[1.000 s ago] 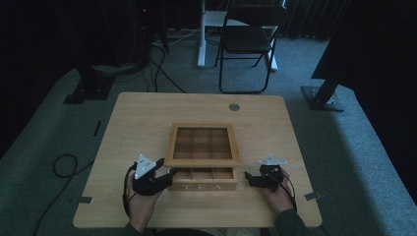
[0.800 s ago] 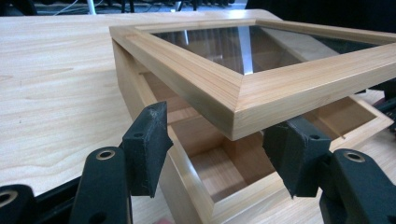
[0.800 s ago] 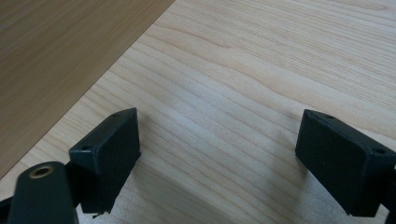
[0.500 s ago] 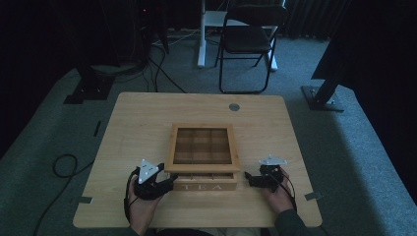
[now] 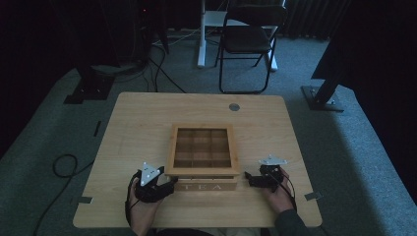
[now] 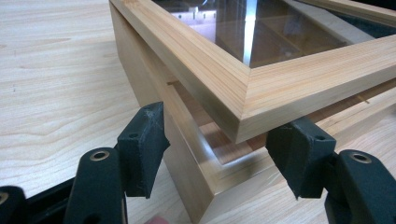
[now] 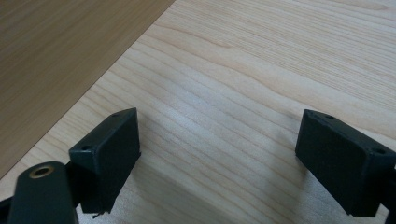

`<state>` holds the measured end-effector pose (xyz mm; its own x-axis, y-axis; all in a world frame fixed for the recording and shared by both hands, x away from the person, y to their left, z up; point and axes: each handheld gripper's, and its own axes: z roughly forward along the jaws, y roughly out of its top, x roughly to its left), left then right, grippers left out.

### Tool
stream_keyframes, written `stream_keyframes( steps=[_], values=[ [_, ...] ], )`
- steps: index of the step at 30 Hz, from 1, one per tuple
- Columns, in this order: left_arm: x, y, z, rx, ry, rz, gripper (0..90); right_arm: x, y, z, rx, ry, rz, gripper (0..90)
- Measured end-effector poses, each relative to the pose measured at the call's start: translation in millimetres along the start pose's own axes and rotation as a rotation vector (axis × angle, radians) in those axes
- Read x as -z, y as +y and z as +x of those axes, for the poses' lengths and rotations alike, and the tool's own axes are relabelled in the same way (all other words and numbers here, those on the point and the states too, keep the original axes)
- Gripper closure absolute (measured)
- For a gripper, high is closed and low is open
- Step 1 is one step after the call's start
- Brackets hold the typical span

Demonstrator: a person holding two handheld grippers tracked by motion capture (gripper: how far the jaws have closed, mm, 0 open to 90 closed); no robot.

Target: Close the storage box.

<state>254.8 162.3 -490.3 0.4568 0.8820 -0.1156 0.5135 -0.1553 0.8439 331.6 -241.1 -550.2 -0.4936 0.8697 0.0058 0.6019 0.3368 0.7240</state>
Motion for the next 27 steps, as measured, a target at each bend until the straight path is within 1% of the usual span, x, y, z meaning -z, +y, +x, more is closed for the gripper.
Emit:
stream_keyframes(
  steps=[3, 5, 7, 10, 13, 15, 19, 21, 22, 24, 25, 26, 27],
  values=[
    [-1.9, -3.1, 0.7, 0.002, -0.003, 0.015, 37.0, 0.0, 0.0, 0.0, 0.000, 0.000, 0.000, 13.4],
    [-1.9, -4.1, 1.2, 0.014, -0.011, 0.014, 36.2, 0.0, 0.0, 0.1, 0.000, 0.000, 0.000, 13.4],
    [-1.5, -4.5, 0.6, 0.009, -0.008, 0.011, 36.1, 0.1, -0.1, 0.1, 0.000, 0.000, 0.000, 13.4],
    [-0.3, -6.2, -0.3, 0.018, -0.016, 0.008, 36.1, 0.1, -0.1, 0.1, 0.000, 0.000, 0.000, 13.4],
    [1.3, -7.6, -0.8, 0.014, -0.022, 0.012, 35.9, 0.1, -0.1, 0.1, 0.000, 0.000, 0.000, 13.4],
    [1.3, -10.3, -2.0, 0.007, -0.020, 0.030, 35.8, 0.1, -0.1, 0.1, 0.000, 0.000, 0.000, 13.4],
    [0.3, -15.2, -4.3, 0.007, -0.028, 0.055, 35.9, 0.2, -0.1, 0.2, 0.000, 0.000, 0.000, 13.4],
    [0.0, -16.7, -6.4, -0.002, -0.030, 0.066, 35.9, 0.2, -0.1, 0.2, 0.000, 0.000, 0.000, 13.4],
    [0.0, -17.2, -7.4, -0.004, -0.035, 0.063, 35.9, 0.1, -0.1, 0.2, 0.000, 0.000, 0.000, 13.4],
    [3.7, -15.4, -7.5, 0.016, -0.054, 0.029, 35.7, 0.2, -0.1, 0.2, 0.000, 0.000, 0.000, 13.4],
    [8.0, -12.4, -6.7, 0.017, -0.048, -0.002, 35.7, 0.2, -0.2, 0.3, 0.000, 0.000, 0.000, 13.4],
    [8.0, -12.4, -6.7, 0.017, -0.048, -0.002, 35.7, 0.2, -0.2, 0.3, 0.000, 0.000, 0.000, 13.4],
    [10.1, -12.0, -6.0, 0.016, -0.043, -0.013, 35.6, 0.2, -0.2, 0.3, 0.000, 0.000, 0.000, 13.4]
  ],
)
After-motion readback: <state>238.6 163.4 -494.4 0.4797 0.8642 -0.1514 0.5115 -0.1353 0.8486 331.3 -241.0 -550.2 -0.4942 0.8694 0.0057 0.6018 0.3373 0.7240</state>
